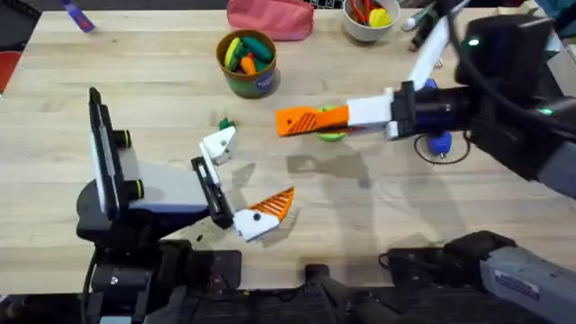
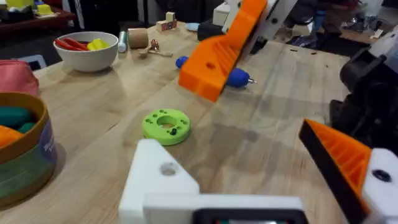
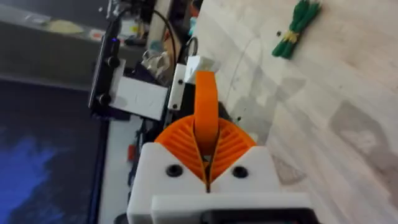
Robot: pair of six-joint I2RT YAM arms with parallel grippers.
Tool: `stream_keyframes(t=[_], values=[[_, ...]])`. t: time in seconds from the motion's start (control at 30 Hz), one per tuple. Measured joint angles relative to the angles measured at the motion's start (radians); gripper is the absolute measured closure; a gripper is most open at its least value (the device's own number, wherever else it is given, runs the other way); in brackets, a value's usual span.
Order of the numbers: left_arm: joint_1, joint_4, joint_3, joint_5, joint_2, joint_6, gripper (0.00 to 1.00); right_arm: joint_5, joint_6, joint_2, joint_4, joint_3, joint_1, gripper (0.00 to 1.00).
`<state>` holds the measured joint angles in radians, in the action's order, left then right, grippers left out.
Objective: Pick up the gripper from the table and insert it into the empty holder that is missing its gripper. Then pick up a screw, insert it into the mounting hole, and use the screwdriver to tighten it. Finally, clean up the table by picking up the vegetable and placing it into the bucket.
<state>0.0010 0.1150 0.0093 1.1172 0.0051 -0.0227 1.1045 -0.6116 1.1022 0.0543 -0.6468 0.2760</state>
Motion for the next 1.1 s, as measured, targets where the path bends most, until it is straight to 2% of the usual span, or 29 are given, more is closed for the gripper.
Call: stream_keyframes(t=[0.2,0.47,0.83,1.03,1.1], values=[[0.000,0.000,0.000,0.000,0.000,0.000,0.015,0.152,0.002,0.164,-0.096,0.001,0.000,0.992],[0.000,0.000,0.000,0.000,0.000,0.000,0.015,0.264,-0.091,0.276,-0.277,0.003,0.000,0.992],[0.000,-0.001,0.000,-0.003,0.000,0.000,0.016,0.317,-0.329,0.428,-0.566,0.009,0.034,0.992],[0.000,-0.001,0.000,-0.004,0.000,0.000,0.016,0.333,-0.401,0.534,-0.672,0.014,0.089,0.992],[0.000,-0.001,0.000,-0.005,0.000,0.000,0.016,0.334,-0.412,0.534,-0.692,0.015,0.104,0.992]])
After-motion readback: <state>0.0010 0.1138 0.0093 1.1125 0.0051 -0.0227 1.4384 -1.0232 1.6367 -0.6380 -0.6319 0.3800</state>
